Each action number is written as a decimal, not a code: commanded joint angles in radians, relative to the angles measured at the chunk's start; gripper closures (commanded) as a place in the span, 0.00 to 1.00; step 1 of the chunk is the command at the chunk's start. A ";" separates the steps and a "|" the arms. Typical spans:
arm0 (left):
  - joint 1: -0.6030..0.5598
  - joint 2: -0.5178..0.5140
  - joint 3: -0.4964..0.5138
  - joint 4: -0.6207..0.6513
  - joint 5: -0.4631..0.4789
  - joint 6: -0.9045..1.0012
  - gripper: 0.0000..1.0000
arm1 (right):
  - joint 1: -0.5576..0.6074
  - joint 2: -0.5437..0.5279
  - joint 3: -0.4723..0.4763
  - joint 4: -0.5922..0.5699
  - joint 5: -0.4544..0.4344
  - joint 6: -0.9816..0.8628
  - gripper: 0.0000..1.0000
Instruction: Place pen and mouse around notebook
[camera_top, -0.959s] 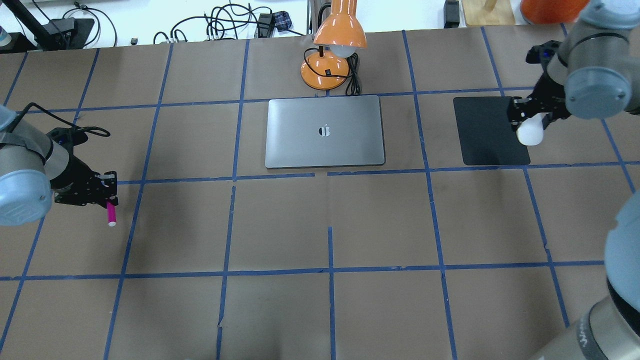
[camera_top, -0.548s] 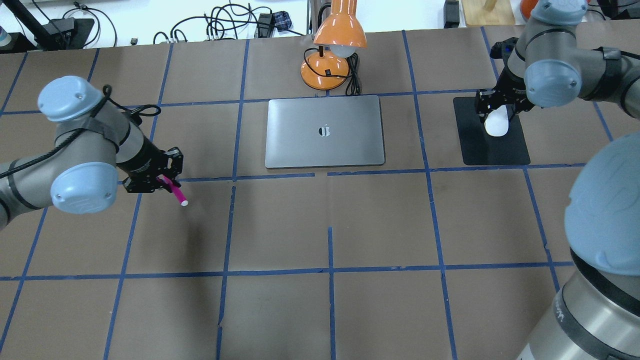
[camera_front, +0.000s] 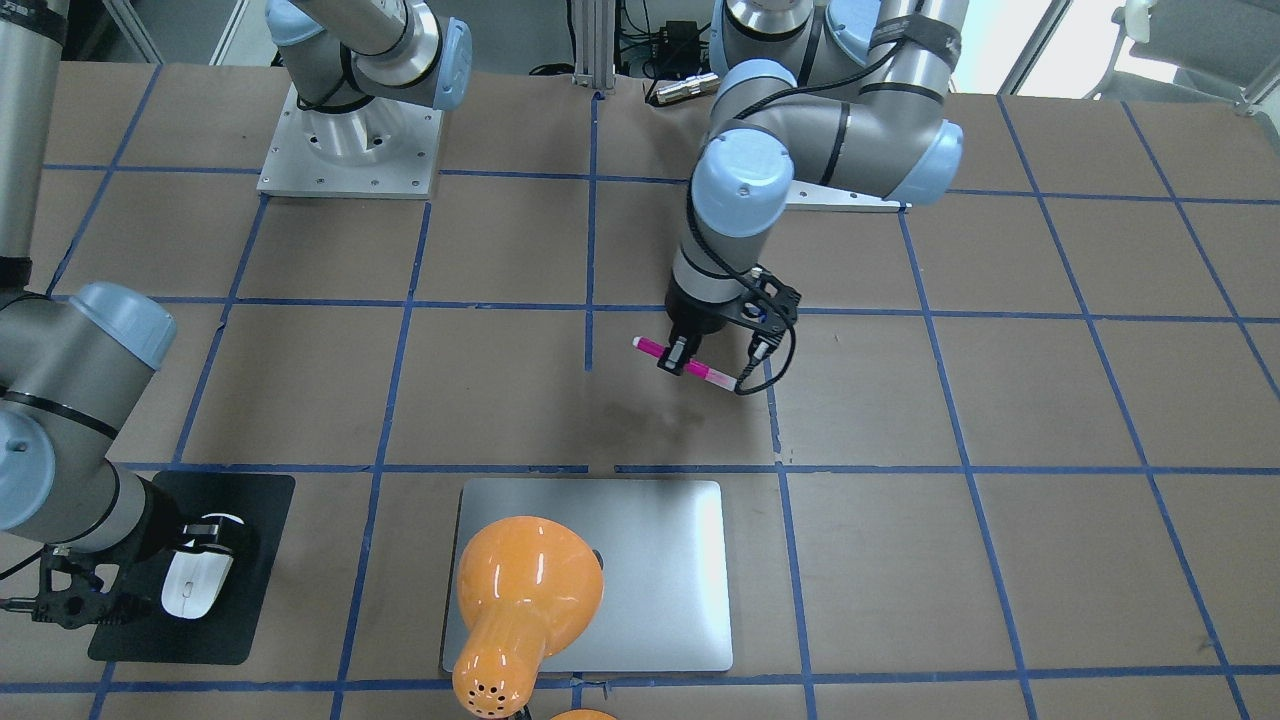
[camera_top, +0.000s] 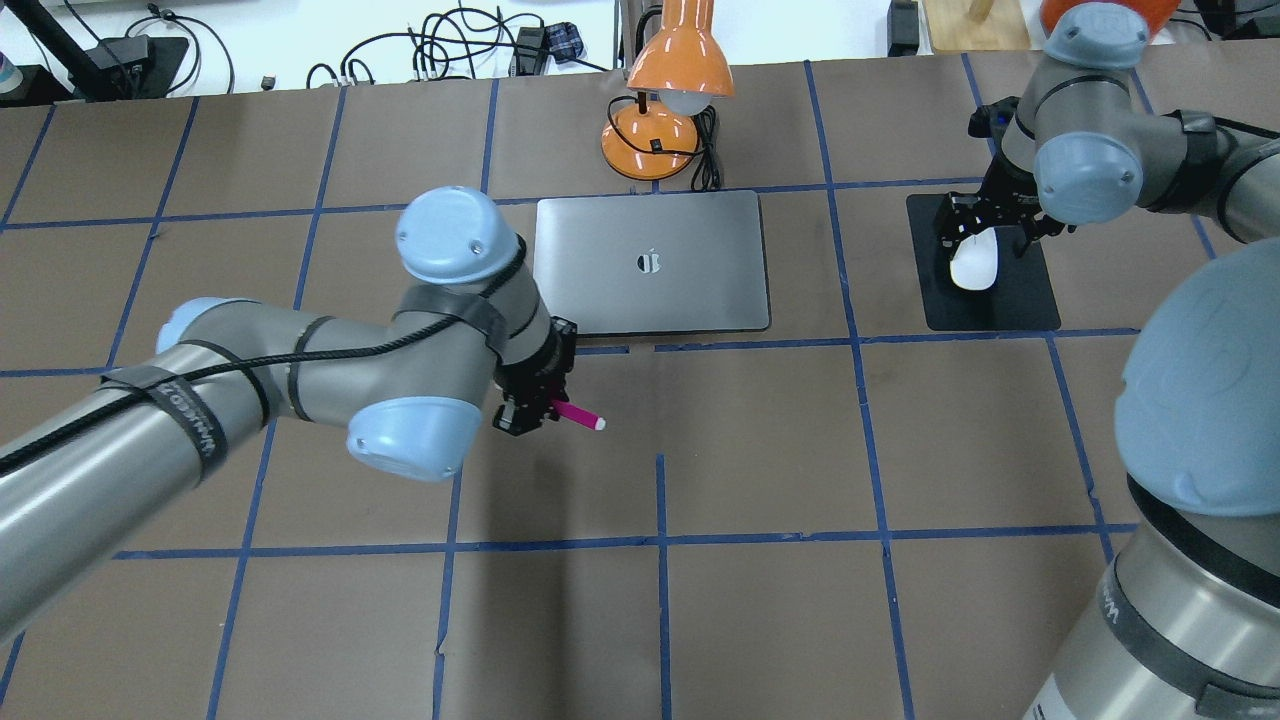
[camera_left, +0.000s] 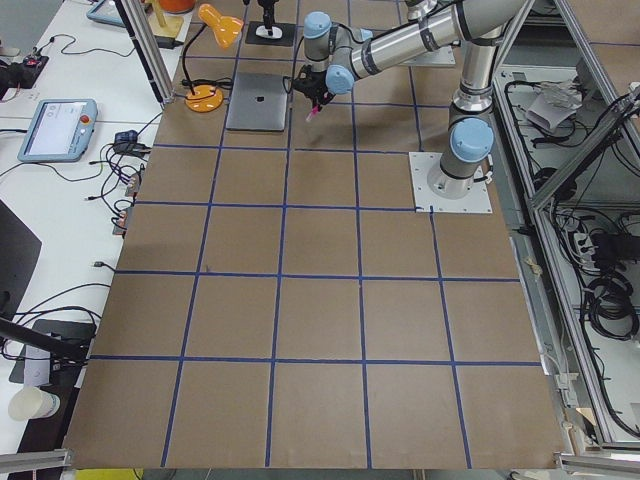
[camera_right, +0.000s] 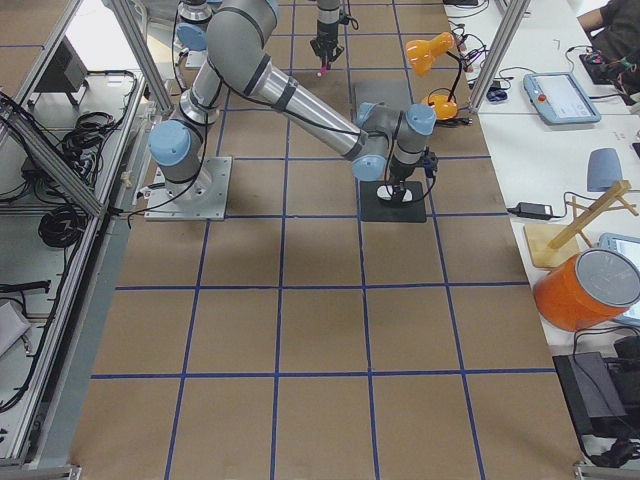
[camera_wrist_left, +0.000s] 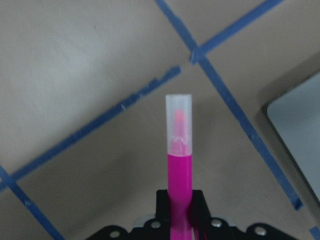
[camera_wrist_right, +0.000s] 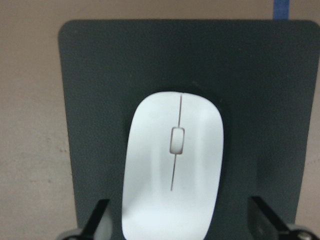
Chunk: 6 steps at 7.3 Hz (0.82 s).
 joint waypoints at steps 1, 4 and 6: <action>-0.109 -0.108 0.040 0.065 -0.004 -0.349 1.00 | 0.004 -0.034 -0.014 0.051 -0.003 0.002 0.00; -0.164 -0.209 0.123 0.086 0.001 -0.382 1.00 | 0.068 -0.196 -0.035 0.235 0.004 0.016 0.00; -0.170 -0.202 0.107 0.070 0.010 -0.359 0.01 | 0.096 -0.324 -0.024 0.356 0.016 0.038 0.00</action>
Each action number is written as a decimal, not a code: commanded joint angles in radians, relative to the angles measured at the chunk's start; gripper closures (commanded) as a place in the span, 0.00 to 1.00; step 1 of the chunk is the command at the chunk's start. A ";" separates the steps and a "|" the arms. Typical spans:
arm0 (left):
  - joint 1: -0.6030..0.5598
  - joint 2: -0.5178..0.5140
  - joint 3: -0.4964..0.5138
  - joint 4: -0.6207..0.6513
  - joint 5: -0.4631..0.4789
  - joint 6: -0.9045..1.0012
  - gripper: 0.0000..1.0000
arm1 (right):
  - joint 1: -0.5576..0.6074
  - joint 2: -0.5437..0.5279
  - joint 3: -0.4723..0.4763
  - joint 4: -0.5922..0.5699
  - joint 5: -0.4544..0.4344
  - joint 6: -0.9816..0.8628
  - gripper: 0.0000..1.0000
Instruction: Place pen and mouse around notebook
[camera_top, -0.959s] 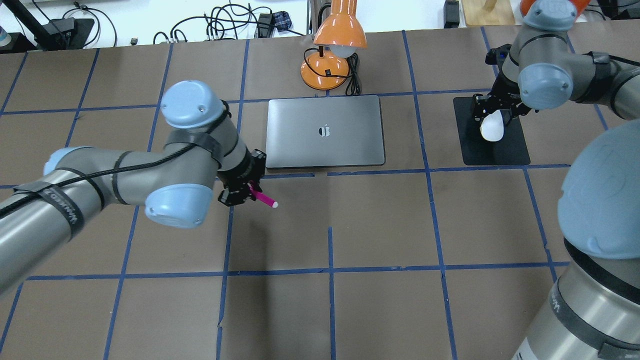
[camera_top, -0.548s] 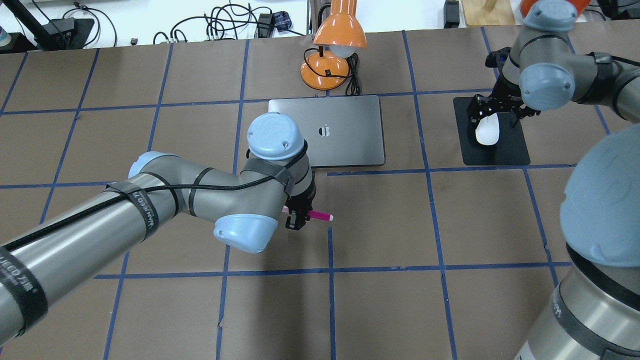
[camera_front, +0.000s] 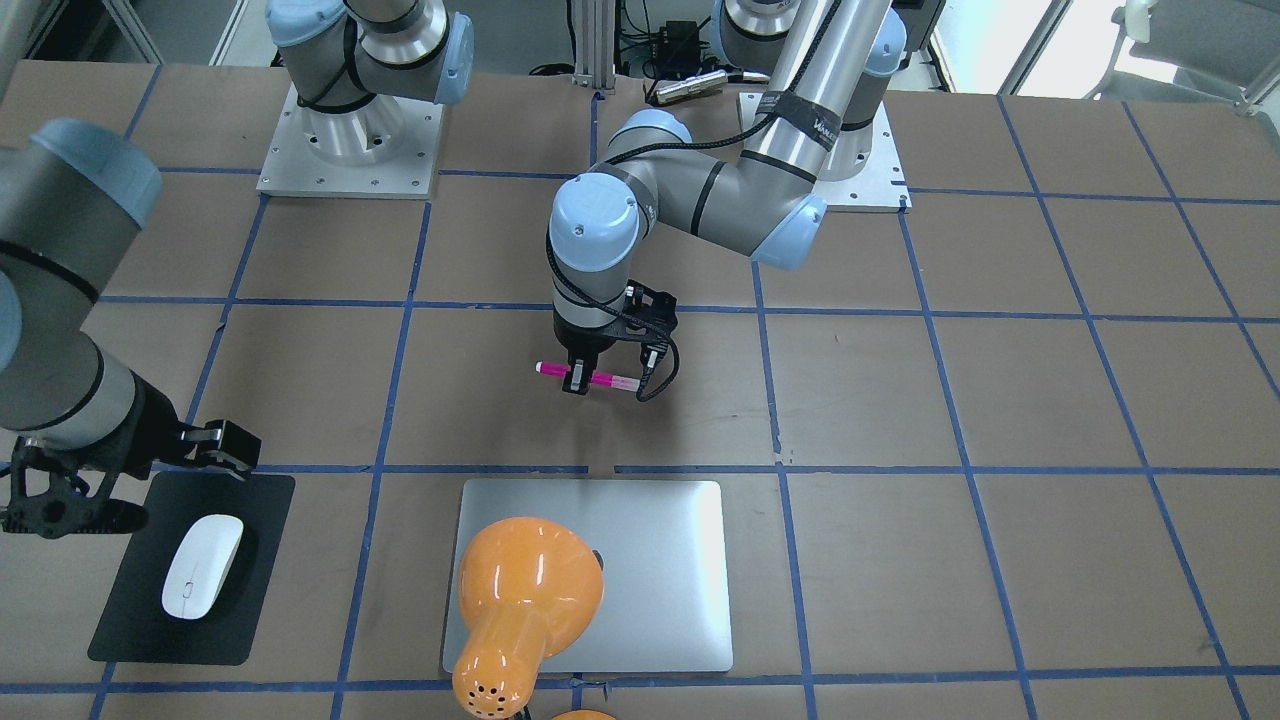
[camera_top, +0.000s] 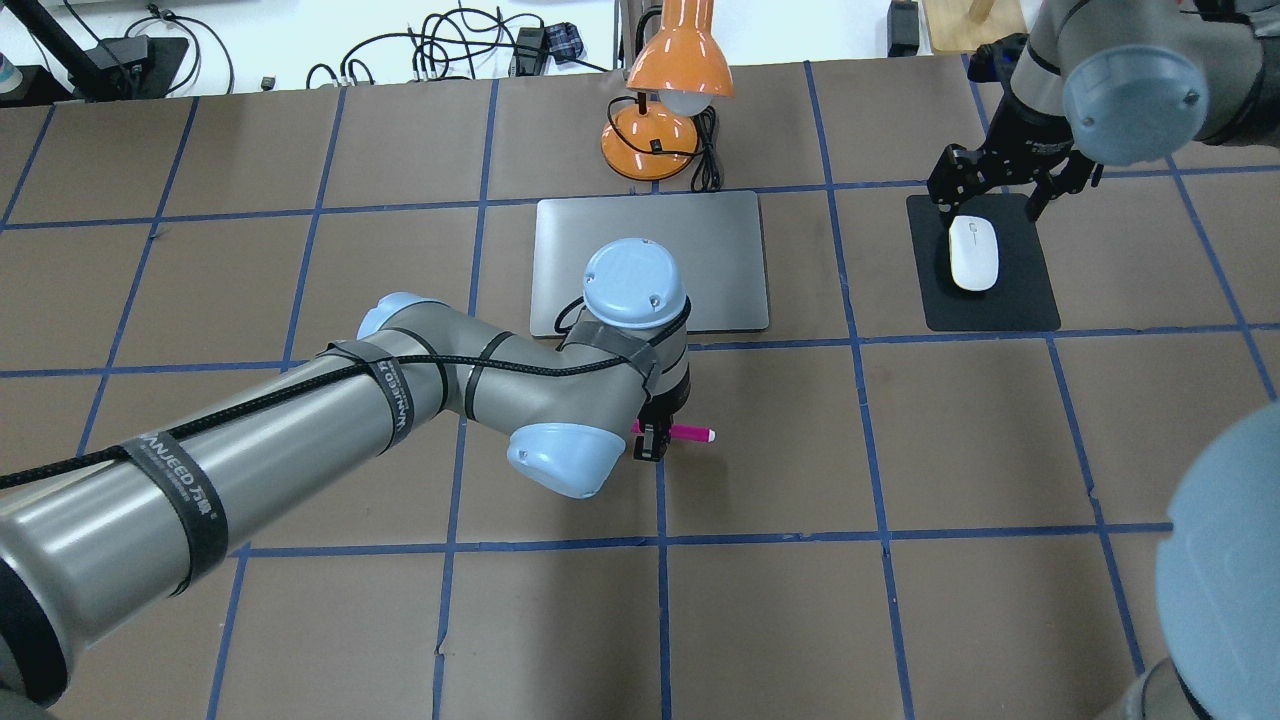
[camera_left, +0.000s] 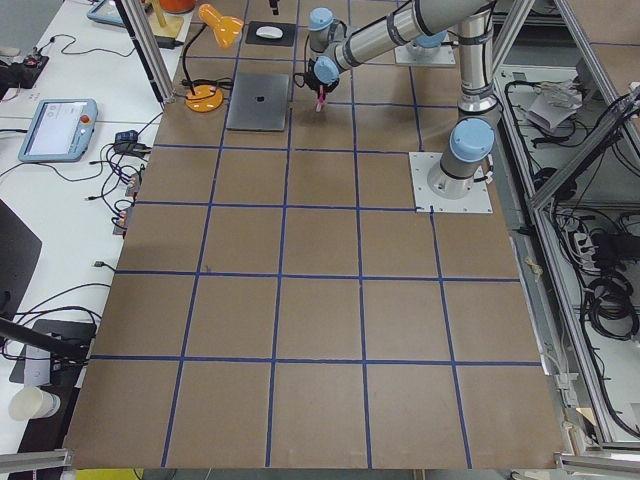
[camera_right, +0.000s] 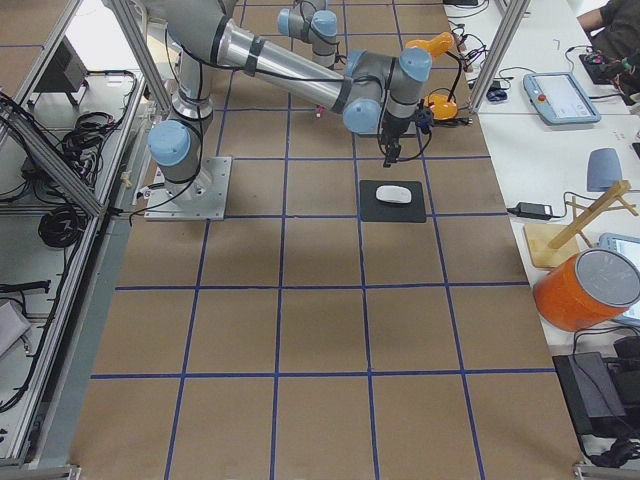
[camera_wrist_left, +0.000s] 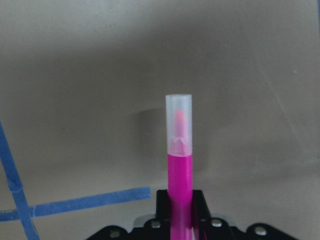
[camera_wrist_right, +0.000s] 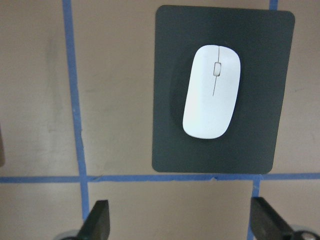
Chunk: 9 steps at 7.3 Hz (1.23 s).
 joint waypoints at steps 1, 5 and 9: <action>0.006 0.031 0.000 -0.008 0.002 0.054 0.00 | 0.031 -0.126 0.004 0.109 0.020 0.011 0.00; 0.138 0.265 0.124 -0.461 0.010 0.955 0.00 | 0.166 -0.232 -0.008 0.129 0.011 0.228 0.00; 0.448 0.476 0.249 -0.722 0.040 1.646 0.00 | 0.183 -0.280 -0.010 0.176 0.031 0.219 0.00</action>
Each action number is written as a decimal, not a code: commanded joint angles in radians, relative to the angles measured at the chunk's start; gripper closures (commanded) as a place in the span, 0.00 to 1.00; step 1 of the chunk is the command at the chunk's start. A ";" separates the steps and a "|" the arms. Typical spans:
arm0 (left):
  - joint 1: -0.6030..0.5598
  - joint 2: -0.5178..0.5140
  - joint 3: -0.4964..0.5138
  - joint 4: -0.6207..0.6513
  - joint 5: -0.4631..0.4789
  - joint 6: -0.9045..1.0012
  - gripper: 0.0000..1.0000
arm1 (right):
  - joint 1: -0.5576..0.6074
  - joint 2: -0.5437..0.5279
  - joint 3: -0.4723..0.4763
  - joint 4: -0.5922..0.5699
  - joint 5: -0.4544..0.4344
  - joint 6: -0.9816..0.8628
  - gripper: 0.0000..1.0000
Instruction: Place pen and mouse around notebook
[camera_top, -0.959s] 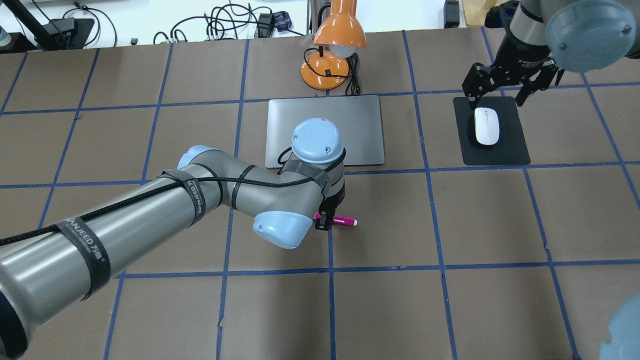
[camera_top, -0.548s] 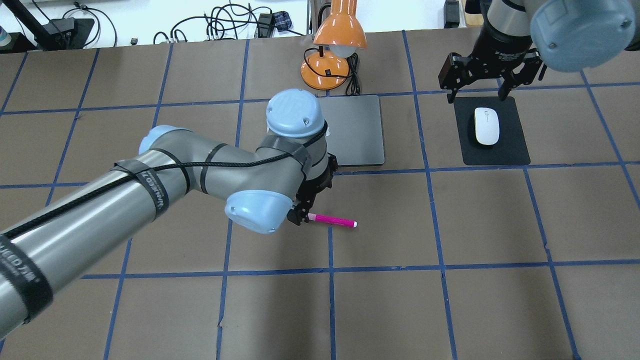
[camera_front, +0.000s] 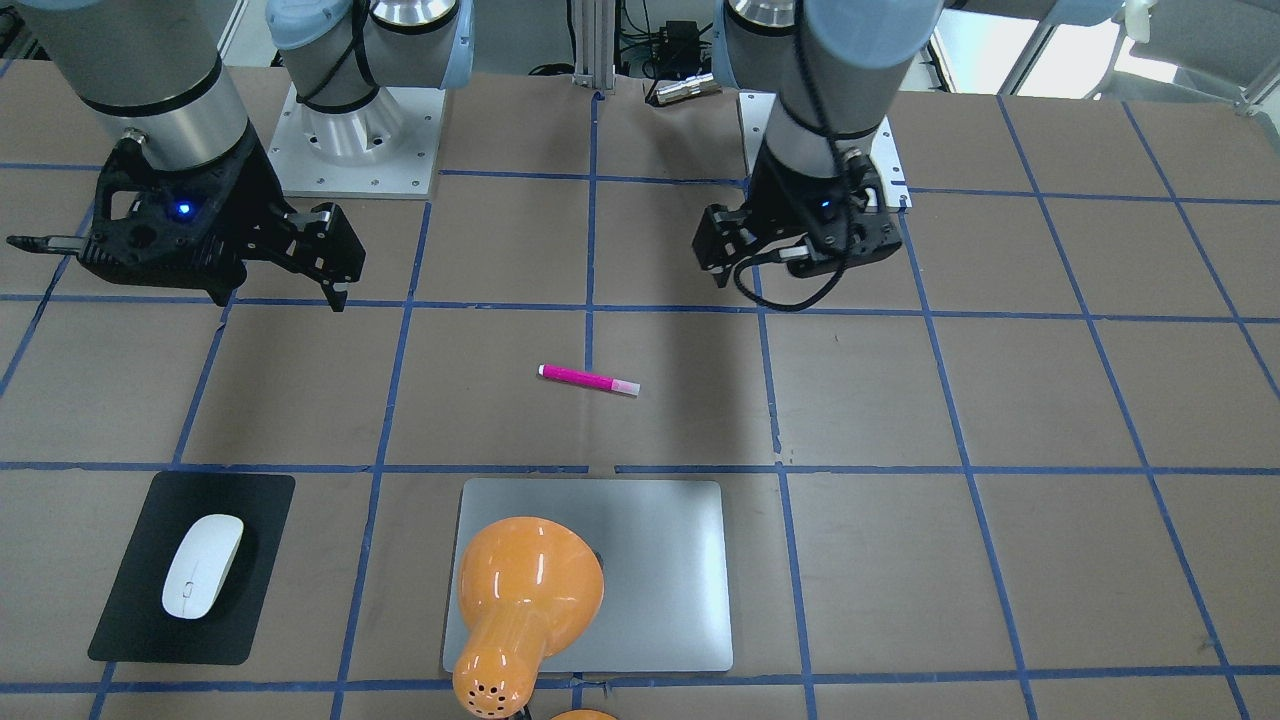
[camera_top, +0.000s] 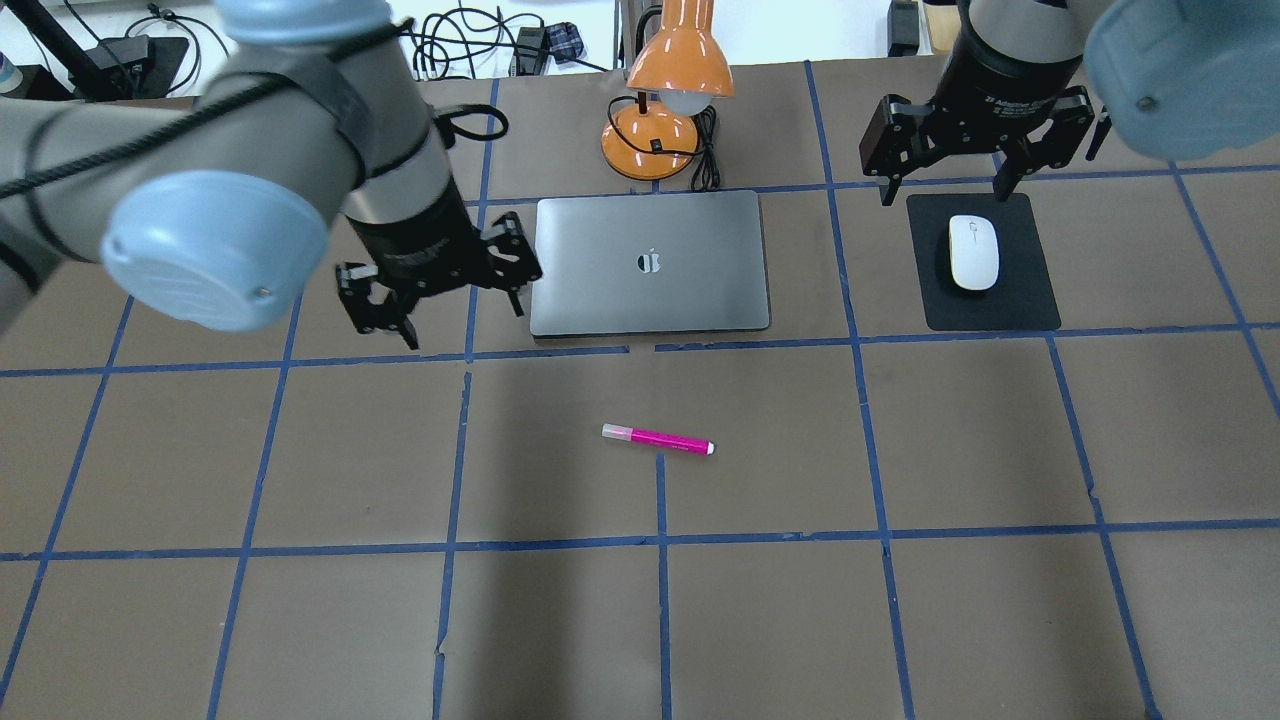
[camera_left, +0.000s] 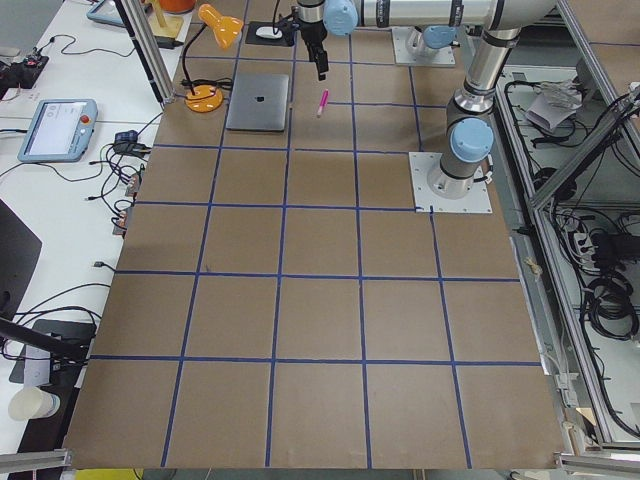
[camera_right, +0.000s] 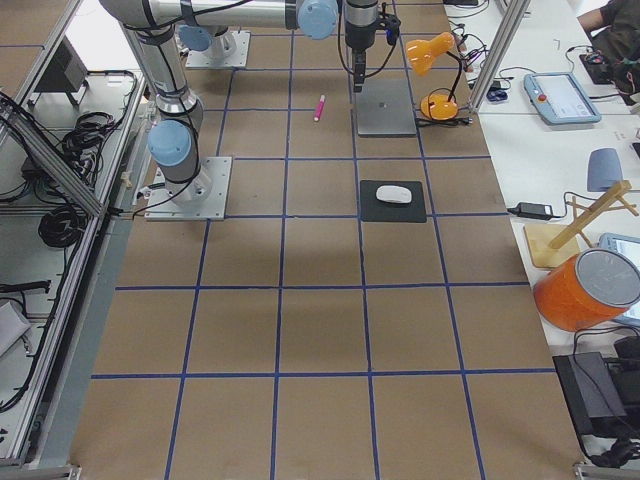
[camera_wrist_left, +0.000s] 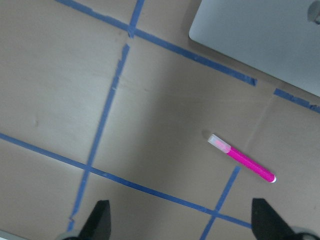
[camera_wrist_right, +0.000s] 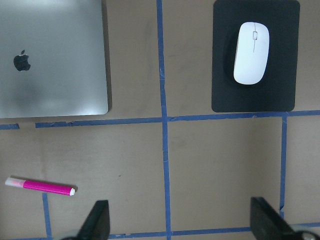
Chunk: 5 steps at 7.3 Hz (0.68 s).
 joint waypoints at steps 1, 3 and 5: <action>0.139 0.093 0.013 -0.037 0.013 0.200 0.00 | 0.003 0.001 -0.005 0.001 0.012 -0.002 0.00; 0.171 0.118 0.010 -0.070 0.013 0.187 0.00 | 0.003 0.004 -0.005 0.001 0.011 -0.004 0.00; 0.177 0.118 0.017 -0.069 0.012 0.199 0.00 | 0.003 0.006 -0.007 -0.002 0.011 -0.005 0.00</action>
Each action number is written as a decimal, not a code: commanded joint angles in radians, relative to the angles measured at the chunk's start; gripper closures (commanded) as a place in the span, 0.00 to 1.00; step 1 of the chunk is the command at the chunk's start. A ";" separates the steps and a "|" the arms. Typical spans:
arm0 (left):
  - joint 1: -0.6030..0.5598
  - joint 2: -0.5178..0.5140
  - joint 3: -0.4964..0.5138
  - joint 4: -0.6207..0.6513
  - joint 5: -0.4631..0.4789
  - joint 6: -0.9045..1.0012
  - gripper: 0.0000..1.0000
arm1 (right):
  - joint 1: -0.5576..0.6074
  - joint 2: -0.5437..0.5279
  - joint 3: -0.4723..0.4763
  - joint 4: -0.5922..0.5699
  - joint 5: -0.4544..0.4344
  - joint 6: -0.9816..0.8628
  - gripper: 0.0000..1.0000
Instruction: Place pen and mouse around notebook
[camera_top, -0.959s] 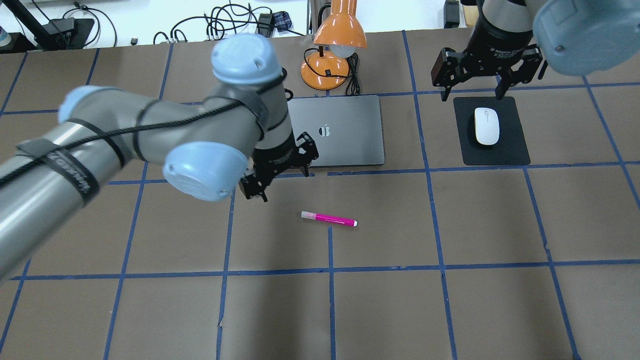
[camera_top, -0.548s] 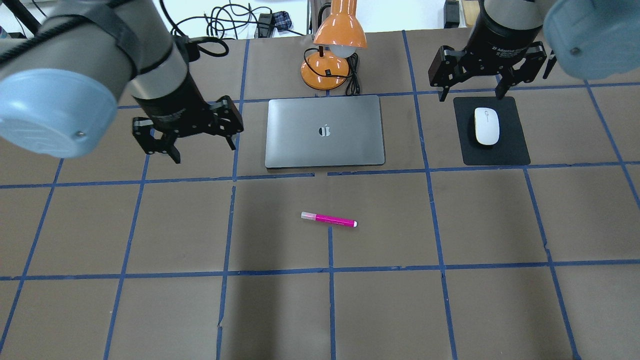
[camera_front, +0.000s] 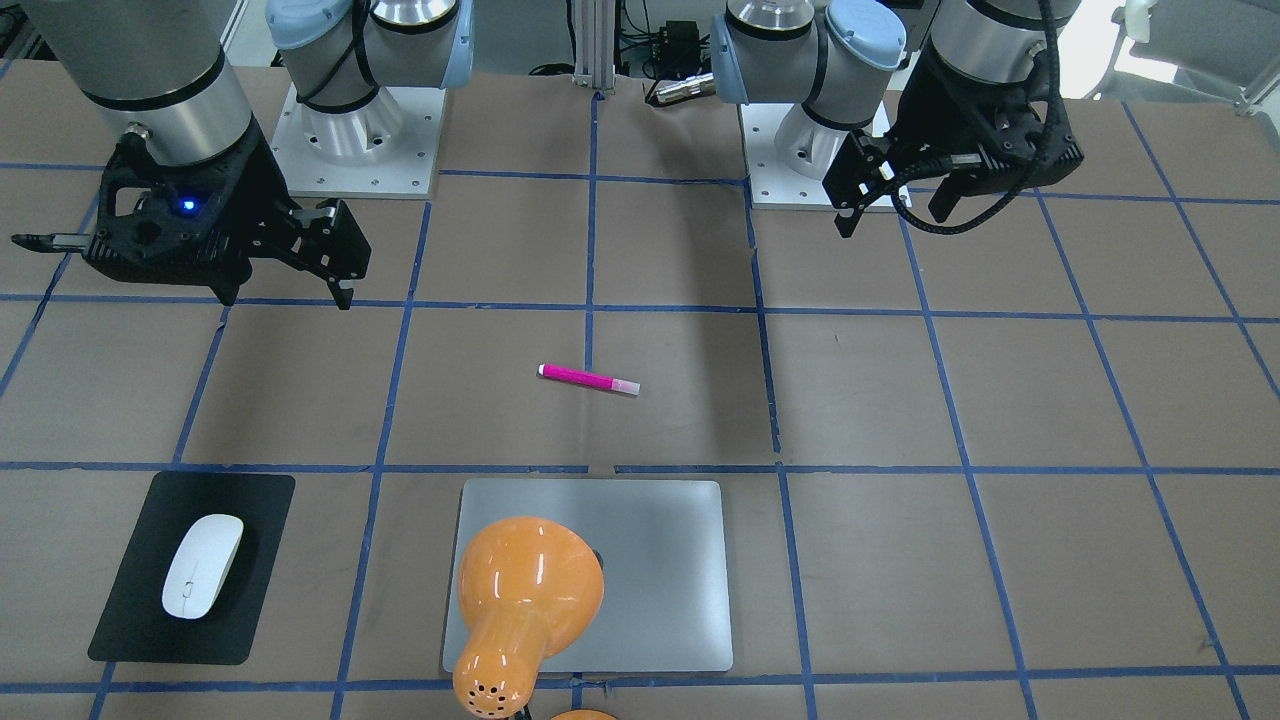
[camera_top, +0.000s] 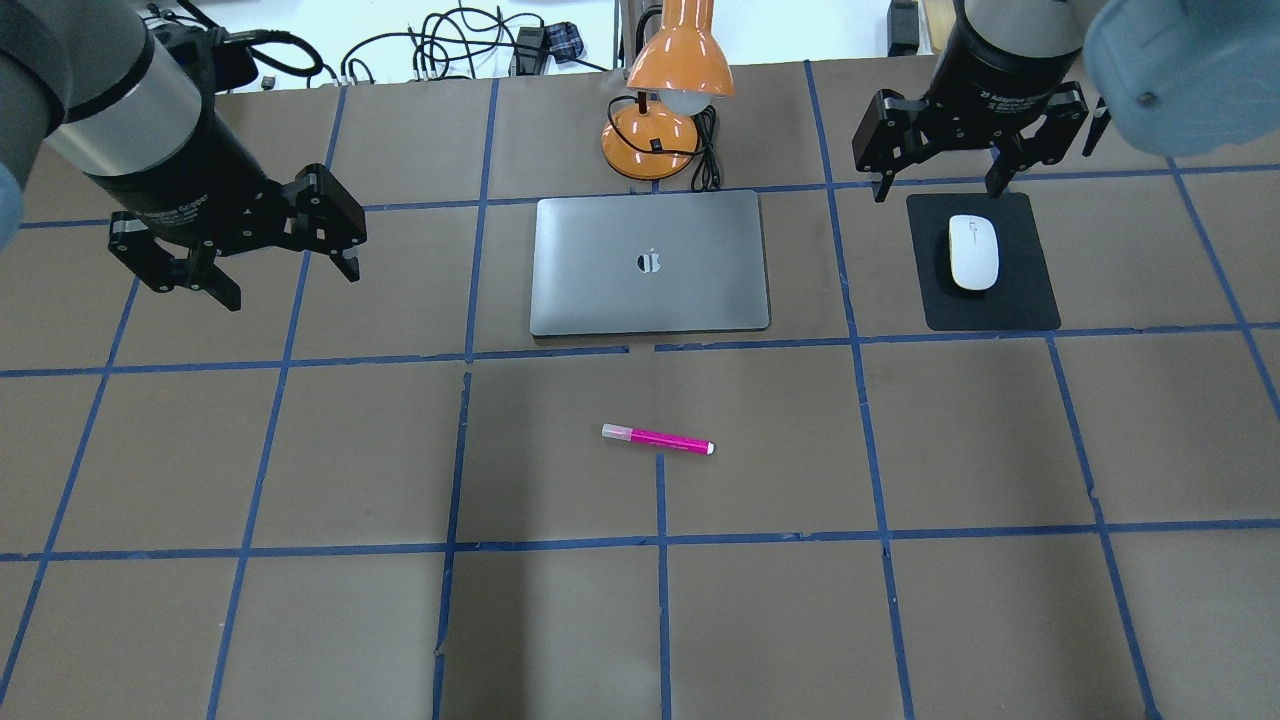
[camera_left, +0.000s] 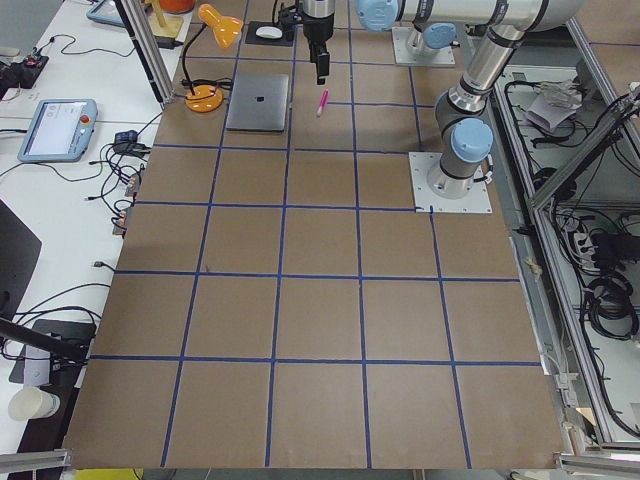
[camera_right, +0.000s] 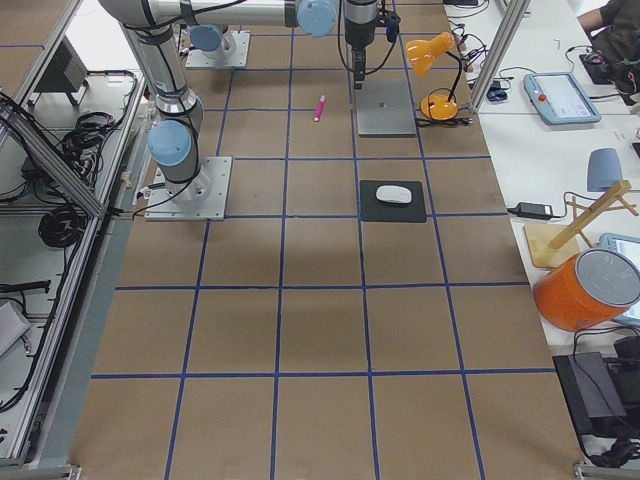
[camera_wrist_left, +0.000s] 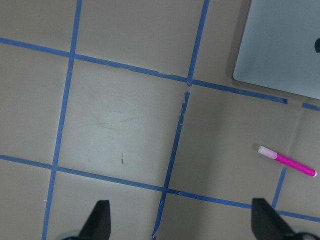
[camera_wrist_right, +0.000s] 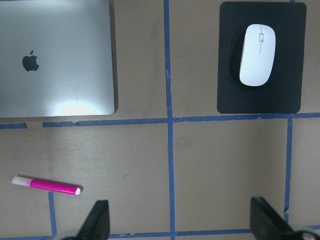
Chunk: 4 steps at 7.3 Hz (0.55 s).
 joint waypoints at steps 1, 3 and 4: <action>0.002 0.002 0.001 -0.001 0.002 0.009 0.00 | 0.000 0.002 0.000 -0.003 0.000 -0.002 0.00; -0.001 0.001 -0.005 0.002 0.000 0.011 0.00 | 0.000 0.003 0.000 -0.009 0.000 -0.002 0.00; -0.002 0.002 -0.004 0.002 0.000 0.011 0.00 | 0.000 0.003 0.000 -0.009 0.000 -0.002 0.00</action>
